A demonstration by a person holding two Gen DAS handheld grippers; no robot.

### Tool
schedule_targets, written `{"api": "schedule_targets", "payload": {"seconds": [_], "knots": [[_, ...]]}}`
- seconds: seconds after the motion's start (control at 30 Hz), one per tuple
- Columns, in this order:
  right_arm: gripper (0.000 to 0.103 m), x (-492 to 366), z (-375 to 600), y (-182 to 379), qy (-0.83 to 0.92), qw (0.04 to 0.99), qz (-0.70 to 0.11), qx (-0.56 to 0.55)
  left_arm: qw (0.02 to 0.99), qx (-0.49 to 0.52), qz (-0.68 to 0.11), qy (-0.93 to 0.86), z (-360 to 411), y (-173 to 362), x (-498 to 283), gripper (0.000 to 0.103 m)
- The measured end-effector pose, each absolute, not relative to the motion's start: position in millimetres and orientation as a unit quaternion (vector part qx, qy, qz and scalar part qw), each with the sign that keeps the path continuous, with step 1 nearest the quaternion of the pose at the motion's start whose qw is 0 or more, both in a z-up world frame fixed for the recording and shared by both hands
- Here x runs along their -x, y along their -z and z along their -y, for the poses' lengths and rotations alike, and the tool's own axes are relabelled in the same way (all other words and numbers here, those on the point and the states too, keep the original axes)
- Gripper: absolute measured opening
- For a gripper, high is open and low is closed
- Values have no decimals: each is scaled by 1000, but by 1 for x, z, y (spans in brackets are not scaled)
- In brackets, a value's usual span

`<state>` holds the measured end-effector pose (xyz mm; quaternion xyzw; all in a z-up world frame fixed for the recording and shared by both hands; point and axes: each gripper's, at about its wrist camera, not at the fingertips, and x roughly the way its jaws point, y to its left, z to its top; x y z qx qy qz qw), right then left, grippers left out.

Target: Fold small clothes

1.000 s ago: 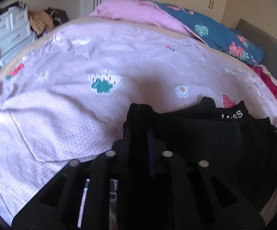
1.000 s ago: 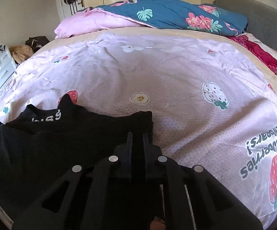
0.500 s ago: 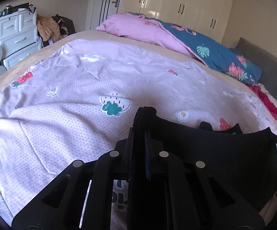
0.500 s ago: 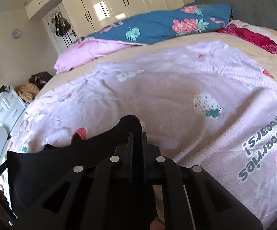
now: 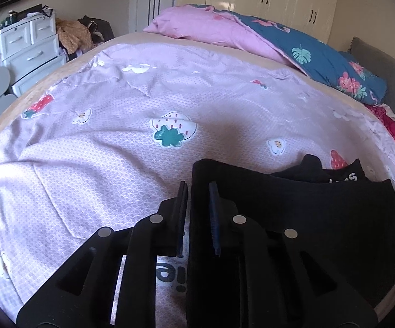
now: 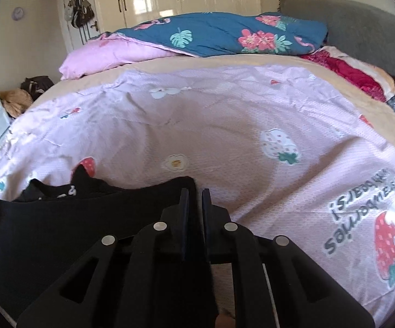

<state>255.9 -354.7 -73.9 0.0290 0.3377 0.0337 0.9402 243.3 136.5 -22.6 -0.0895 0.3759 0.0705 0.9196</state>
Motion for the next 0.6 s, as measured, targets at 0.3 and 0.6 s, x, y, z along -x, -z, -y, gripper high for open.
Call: {"api": "schedule_targets", "payload": {"seconds": [0.3,0.6], "knots": [[30,-237,367,70,-42,937,-343,-50,917,85,-385,-67,-133,19,-236,18],[42,-213,376,73,-51,930,-360,-52,918,90,-383,-59,-134,9,-212,40]]}}
